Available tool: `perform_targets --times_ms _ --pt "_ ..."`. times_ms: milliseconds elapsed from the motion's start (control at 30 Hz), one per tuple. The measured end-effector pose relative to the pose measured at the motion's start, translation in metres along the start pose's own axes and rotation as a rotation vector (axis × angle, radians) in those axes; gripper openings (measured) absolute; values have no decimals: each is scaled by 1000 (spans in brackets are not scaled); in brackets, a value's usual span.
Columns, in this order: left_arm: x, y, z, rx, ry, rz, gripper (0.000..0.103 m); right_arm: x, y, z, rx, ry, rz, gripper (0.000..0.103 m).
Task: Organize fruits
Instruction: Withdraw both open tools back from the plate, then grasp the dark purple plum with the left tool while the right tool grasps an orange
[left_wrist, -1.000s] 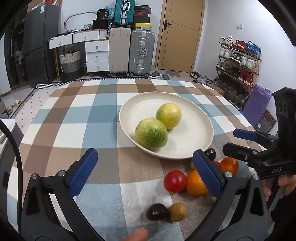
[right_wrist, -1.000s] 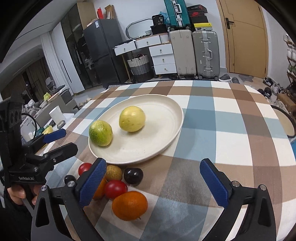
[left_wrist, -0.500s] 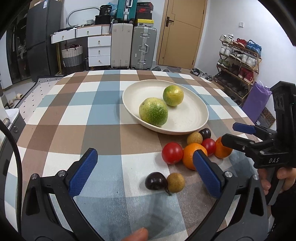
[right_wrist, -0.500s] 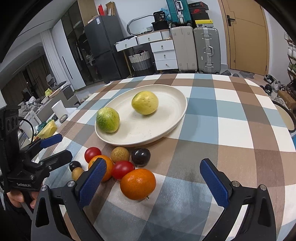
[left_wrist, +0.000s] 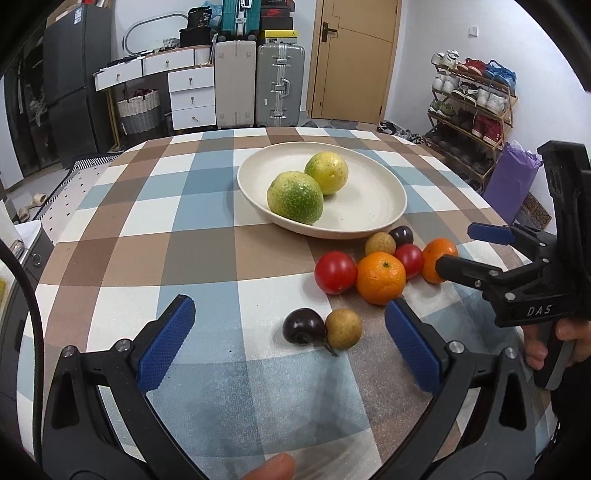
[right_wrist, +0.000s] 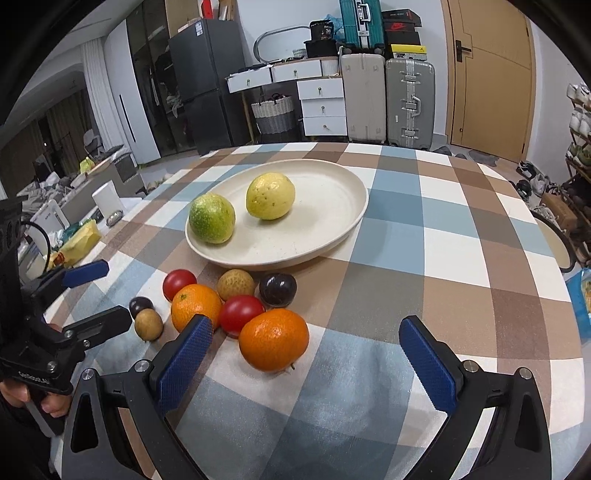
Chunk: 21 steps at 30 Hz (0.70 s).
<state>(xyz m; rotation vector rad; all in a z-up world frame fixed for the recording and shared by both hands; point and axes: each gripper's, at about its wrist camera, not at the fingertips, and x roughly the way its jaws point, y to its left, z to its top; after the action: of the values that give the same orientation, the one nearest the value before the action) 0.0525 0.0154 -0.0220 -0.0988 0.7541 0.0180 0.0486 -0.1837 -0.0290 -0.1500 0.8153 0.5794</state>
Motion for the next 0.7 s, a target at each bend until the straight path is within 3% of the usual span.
perform_targets --times_ms 200,533,700 --pt "3 10 -6 -19 47 -29 103 5 2 -4 -23 46 -24 103" --pt "5 30 -6 -44 62 1 103 7 -2 -6 2 68 -15 102" --pt "12 33 -8 -43 101 1 97 8 2 -5 -7 82 -6 89"
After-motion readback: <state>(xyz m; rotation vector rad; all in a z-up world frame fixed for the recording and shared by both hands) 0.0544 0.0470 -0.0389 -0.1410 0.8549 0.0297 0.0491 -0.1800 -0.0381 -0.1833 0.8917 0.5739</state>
